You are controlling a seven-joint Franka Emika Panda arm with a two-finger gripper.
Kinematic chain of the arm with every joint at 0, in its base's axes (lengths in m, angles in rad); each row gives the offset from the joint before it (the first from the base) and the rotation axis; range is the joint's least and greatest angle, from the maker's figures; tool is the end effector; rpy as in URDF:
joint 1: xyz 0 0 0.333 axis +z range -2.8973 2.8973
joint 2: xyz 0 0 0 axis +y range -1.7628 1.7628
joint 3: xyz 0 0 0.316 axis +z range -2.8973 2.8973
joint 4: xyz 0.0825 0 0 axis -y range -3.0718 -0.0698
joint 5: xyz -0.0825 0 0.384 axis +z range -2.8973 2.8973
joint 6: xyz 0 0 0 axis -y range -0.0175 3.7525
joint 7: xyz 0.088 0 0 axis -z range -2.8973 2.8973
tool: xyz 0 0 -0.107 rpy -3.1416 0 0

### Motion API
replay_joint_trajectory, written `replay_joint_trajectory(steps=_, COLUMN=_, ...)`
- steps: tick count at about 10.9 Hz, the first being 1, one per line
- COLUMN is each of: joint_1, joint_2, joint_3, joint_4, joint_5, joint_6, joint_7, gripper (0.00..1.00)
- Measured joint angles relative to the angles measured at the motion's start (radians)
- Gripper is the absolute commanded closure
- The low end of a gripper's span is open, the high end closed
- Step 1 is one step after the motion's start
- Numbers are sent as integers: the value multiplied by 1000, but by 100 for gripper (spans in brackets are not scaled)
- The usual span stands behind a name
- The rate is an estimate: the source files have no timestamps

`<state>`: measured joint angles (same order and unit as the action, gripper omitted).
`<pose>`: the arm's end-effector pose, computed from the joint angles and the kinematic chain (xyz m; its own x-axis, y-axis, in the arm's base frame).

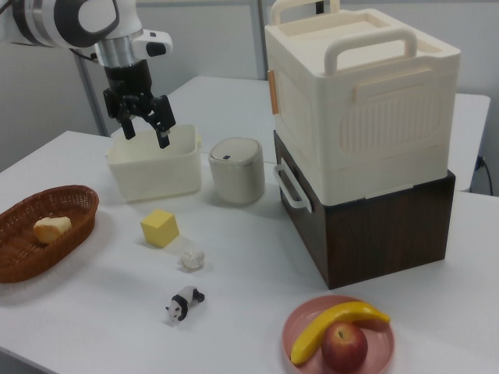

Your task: Open the trash can

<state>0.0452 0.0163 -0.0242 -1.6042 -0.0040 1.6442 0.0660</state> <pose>0.5657 0.0116 0.6061 0.9987 -0.0447 0.0239 -0.0448 -0.9990 0.0028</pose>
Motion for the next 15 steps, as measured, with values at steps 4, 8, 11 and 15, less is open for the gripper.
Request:
replay_joint_trajectory(steps=4, joint_1=0, joint_2=0, joint_3=0, joint_4=0, joint_5=0, joint_6=0, joint_7=0, gripper=0)
replay_joint_trajectory(steps=8, joint_1=0, joint_2=5, joint_3=0, joint_4=-1, joint_5=0, joint_6=46, joint_7=0, gripper=87)
replay_joint_trajectory(steps=11, joint_1=0, joint_2=42, joint_3=0, joint_4=-2, joint_5=0, joint_6=182, joint_7=0, gripper=100)
replay_joint_trajectory(steps=15, joint_1=0, joint_2=139, joint_3=0, joint_4=-1, joint_5=0, joint_6=422, joint_7=0, gripper=100)
